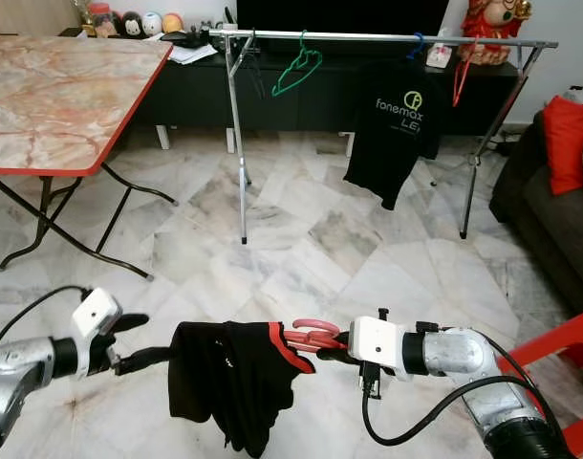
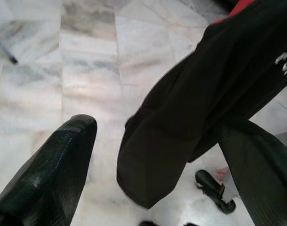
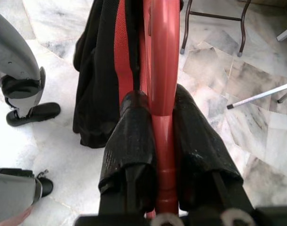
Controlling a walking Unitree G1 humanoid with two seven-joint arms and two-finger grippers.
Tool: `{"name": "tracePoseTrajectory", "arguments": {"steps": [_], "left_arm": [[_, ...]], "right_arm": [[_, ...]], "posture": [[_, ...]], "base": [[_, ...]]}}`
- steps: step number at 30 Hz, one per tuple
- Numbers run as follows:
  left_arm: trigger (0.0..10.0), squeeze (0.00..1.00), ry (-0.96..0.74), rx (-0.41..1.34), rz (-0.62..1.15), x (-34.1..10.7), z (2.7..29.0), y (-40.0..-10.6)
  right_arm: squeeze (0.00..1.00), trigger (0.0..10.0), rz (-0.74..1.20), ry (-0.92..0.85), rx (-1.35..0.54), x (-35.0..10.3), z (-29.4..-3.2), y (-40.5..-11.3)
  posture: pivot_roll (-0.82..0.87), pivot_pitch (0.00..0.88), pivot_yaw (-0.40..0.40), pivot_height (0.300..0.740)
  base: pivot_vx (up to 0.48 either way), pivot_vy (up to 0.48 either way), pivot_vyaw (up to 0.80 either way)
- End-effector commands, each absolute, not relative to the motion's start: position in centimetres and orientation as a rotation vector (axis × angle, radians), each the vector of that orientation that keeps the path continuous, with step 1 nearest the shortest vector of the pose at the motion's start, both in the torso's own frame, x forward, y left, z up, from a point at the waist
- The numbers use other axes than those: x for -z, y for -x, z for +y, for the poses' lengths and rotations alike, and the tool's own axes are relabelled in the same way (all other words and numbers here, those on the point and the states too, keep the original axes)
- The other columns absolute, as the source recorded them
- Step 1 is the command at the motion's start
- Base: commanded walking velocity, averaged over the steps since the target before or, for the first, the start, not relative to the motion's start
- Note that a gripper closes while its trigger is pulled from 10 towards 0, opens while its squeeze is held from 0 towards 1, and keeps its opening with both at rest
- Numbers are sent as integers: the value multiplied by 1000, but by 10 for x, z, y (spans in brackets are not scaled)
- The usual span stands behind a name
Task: Hang hanger
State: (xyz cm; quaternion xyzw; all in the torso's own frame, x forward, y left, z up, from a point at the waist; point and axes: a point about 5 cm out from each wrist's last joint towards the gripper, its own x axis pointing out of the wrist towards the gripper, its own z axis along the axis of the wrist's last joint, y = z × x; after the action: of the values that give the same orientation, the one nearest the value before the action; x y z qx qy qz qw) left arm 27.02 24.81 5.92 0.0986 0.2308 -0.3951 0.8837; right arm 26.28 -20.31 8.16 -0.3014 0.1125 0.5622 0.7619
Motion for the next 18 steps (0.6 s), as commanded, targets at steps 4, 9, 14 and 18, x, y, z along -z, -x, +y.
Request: {"name": "tracePoseTrajectory", "arguments": {"steps": [4, 9, 14, 18], "left_arm": [[10000, 1000, -232, 819, 477, -59, 250, -271], [10000, 0, -189, 867, 565, -32, 237, -260], [10000, 0, -89, 972, 633, -13, 210, -252], [10000, 0, -107, 1005, 627, -9, 195, -256]], "right_arm": [[0, 0, 194, 647, -1194, -94, -207, -266], [0, 0, 177, 636, -1196, -97, -205, -267], [0, 0, 161, 636, -1197, -103, -204, -268], [0, 0, 153, 639, -1200, -106, -203, -268]], "posture": [[-109, 0, -38, 740], [-115, 0, -45, 740], [-127, 0, -47, 740], [-132, 0, -51, 740]], "base": [[0, 0, 0], [0, 0, 0], [0, 0, 0], [0, 0, 0]]}}
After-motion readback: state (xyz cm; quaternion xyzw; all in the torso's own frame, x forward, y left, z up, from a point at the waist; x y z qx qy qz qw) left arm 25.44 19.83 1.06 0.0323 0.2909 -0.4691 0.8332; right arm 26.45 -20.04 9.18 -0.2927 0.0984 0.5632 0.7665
